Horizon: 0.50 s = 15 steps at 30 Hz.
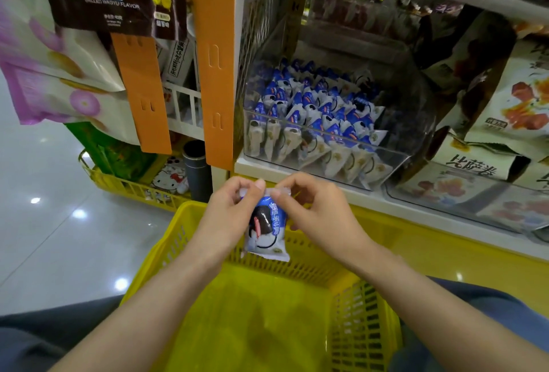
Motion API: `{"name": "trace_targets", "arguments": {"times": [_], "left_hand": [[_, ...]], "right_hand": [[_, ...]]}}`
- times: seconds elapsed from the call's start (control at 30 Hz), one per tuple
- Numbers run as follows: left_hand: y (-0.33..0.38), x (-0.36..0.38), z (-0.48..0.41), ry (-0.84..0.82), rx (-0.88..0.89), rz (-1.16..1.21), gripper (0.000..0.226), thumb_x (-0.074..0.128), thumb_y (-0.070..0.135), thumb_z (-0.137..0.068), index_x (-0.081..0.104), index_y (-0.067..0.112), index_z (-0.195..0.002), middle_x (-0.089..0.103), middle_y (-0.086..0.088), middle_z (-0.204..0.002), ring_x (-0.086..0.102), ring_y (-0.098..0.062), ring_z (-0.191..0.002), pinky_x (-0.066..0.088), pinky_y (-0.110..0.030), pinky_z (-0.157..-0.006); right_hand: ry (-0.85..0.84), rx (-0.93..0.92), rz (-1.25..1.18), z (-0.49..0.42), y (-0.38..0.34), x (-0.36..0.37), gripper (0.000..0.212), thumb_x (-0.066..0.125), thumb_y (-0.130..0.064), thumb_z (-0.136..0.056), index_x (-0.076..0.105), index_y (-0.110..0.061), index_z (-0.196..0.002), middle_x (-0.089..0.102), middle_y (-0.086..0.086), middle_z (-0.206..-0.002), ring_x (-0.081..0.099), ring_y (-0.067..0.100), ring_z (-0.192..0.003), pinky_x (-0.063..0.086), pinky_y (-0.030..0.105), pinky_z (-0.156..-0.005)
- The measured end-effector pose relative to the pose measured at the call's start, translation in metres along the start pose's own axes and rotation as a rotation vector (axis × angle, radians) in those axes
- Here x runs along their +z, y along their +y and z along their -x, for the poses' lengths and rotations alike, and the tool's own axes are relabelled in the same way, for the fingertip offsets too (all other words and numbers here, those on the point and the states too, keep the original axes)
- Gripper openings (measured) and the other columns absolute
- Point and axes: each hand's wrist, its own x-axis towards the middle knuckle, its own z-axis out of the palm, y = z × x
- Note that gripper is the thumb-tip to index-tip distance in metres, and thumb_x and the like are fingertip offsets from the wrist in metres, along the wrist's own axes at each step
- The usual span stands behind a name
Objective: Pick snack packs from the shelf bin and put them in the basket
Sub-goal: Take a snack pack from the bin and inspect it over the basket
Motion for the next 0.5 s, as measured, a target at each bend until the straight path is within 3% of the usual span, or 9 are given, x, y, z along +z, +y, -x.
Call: {"name": "trace_targets", "arguments": {"times": [0.1,0.23,0.33,0.43,0.5], "left_hand": [[0.001,0.001,0.001,-0.088,-0.156,0.150,0.038,0.065,0.040,-0.073,0.058,0.013,-0.099,0.069,-0.006,-0.090,0.067,-0.012,-0.074,0.053,-0.026,-0.062],[0.005,0.001,0.002,-0.015,-0.096,0.204,0.031,0.066,0.021,-0.080,0.056,0.011,-0.108,0.070,-0.008,-0.094,0.069,-0.012,-0.071,0.056,-0.022,-0.059],[0.007,-0.002,0.001,0.085,0.001,0.165,0.020,0.060,0.021,-0.087,0.060,0.013,-0.105,0.072,-0.004,-0.092,0.069,-0.011,-0.076,0.057,-0.021,-0.063],[0.007,-0.003,0.001,0.122,0.079,0.097,0.015,0.052,0.024,-0.092,0.062,0.015,-0.097,0.071,-0.002,-0.088,0.067,-0.007,-0.074,0.057,-0.021,-0.064],[0.007,-0.004,0.000,0.121,0.105,0.065,0.013,0.050,0.022,-0.093,0.063,0.021,-0.091,0.069,0.001,-0.085,0.066,-0.003,-0.068,0.056,-0.021,-0.061]], "right_hand": [[0.051,0.263,-0.428,-0.006,-0.001,-0.006,0.015,0.056,-0.009,-0.090,0.059,-0.014,-0.077,0.063,0.005,-0.074,0.061,0.004,-0.054,0.052,0.019,-0.048],[0.082,0.429,-0.703,-0.010,0.002,-0.011,0.010,0.050,-0.008,-0.094,0.056,-0.007,-0.086,0.066,0.011,-0.085,0.066,0.009,-0.062,0.055,0.018,-0.055],[-0.059,0.458,-0.687,-0.006,0.005,-0.009,0.004,0.048,-0.007,-0.095,0.052,-0.005,-0.095,0.067,0.008,-0.083,0.067,0.008,-0.061,0.056,0.018,-0.059],[-0.225,0.459,-0.528,-0.003,0.006,-0.004,0.018,0.048,-0.004,-0.094,0.049,-0.004,-0.112,0.066,0.011,-0.083,0.066,0.011,-0.066,0.055,0.018,-0.063],[-0.232,0.402,-0.359,-0.002,0.007,-0.001,0.027,0.052,-0.001,-0.091,0.047,-0.003,-0.118,0.066,0.016,-0.096,0.064,0.016,-0.080,0.055,0.025,-0.074]]}}
